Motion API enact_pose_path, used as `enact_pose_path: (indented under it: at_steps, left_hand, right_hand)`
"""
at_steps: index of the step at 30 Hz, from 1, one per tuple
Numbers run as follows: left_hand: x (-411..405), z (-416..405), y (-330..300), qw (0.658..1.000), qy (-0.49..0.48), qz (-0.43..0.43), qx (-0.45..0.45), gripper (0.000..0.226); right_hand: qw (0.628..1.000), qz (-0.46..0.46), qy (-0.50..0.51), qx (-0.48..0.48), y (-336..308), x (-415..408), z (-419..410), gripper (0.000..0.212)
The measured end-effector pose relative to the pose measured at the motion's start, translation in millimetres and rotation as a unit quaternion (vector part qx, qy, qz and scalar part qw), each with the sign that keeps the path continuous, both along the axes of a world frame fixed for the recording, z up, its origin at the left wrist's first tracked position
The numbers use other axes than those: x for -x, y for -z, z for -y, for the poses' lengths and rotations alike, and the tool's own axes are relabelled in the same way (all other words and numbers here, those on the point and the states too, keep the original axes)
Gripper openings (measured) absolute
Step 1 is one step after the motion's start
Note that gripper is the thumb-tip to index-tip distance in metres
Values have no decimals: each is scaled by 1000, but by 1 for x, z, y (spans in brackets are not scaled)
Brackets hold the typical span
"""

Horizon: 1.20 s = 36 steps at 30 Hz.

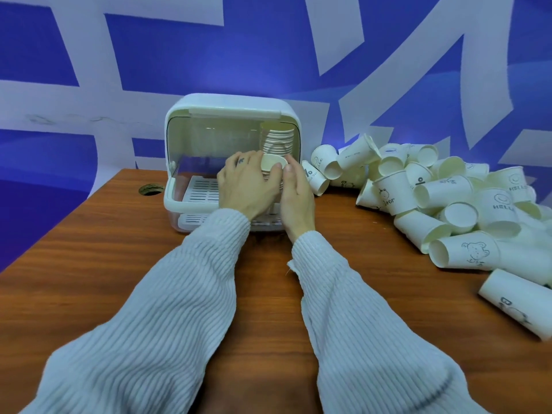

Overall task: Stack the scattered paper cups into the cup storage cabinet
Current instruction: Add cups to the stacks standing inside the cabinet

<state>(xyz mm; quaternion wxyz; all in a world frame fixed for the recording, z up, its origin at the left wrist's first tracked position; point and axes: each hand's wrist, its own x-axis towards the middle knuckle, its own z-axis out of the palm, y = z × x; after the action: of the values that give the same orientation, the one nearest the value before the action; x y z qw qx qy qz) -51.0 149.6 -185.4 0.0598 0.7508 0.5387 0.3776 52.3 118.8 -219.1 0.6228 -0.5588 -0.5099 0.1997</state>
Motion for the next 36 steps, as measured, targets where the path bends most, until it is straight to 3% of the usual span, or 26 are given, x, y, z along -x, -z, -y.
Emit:
enact_pose_path:
  at_steps: [3, 6, 10, 13, 24, 27, 30, 33, 36]
  left_hand:
    - [1, 1, -4, 1000, -7, -28, 7, 61]
    - [4, 7, -5, 1000, -4, -7, 6, 65]
    - [-7, 44, -4, 971, 29, 154, -180, 56]
    - [-25, 64, 1, 947, 78, 168, -261, 47]
    - [-47, 83, 16, 950, 161, 148, -223, 47]
    - [-51, 86, 27, 953, 192, 141, -188, 48]
    - [-57, 91, 34, 954, 224, 147, -132, 57]
    - [-63, 92, 39, 963, 207, 148, -85, 86]
    - [-64, 92, 47, 969, 206, 133, -35, 95]
  right_hand:
    - [999, 1, 31, -8, -8, -14, 8, 42]
    - [979, 109, 172, 27, -25, -61, 6, 41]
    - [906, 293, 276, 132, -42, -133, -3, 41]
    - [855, 399, 294, 153, -44, -164, -11, 41]
    - [830, 439, 319, 124, -61, -187, -18, 27]
    - [867, 388, 301, 84, -62, -180, -9, 21]
    - [940, 224, 257, -16, -64, -157, 20, 22]
    - [981, 135, 111, -79, -54, -121, 64, 20]
    - [990, 137, -17, -37, -35, -102, 93, 22]
